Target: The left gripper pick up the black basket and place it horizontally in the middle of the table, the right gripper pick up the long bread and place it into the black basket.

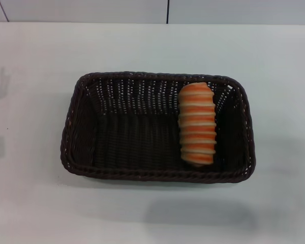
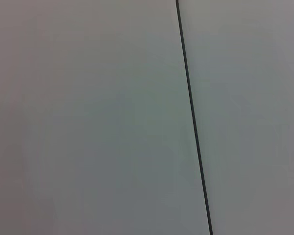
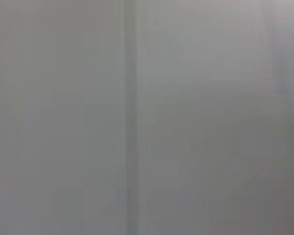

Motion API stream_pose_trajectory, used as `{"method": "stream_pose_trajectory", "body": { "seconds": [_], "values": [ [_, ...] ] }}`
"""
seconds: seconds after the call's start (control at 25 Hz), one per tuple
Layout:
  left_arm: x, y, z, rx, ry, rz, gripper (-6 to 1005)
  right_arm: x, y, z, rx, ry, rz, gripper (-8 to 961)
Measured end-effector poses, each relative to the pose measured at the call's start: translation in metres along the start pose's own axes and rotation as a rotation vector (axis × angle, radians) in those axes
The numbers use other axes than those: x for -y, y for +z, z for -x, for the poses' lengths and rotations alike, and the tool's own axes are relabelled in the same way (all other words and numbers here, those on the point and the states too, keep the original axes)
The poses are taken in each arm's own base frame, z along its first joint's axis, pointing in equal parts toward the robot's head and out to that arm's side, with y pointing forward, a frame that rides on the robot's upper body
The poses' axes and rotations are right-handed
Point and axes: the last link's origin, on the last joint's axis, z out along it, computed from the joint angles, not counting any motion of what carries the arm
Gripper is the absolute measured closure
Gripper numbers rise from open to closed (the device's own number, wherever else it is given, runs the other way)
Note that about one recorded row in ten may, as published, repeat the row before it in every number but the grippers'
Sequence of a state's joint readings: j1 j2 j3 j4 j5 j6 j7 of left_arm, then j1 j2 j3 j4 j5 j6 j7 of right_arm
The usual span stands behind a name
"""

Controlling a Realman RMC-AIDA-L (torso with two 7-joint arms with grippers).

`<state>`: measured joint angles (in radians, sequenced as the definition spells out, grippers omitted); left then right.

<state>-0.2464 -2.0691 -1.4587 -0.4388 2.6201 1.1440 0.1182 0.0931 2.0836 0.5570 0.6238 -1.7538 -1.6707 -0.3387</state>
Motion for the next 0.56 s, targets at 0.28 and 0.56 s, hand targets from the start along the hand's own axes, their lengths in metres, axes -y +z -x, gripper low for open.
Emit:
{"method": "stream_pose_trajectory", "body": {
  "seconds": [0.28, 0.56],
  "values": [
    [0.002, -0.005, -0.001, -0.041, -0.001, -0.007, 197, 0.033, -0.015, -0.005, -0.009, 0.028, -0.066, 180],
    [0.009, -0.013, 0.004, -0.024, -0.096, -0.026, 197, 0.037, -0.016, -0.005, -0.005, 0.010, -0.066, 180]
  ]
}}
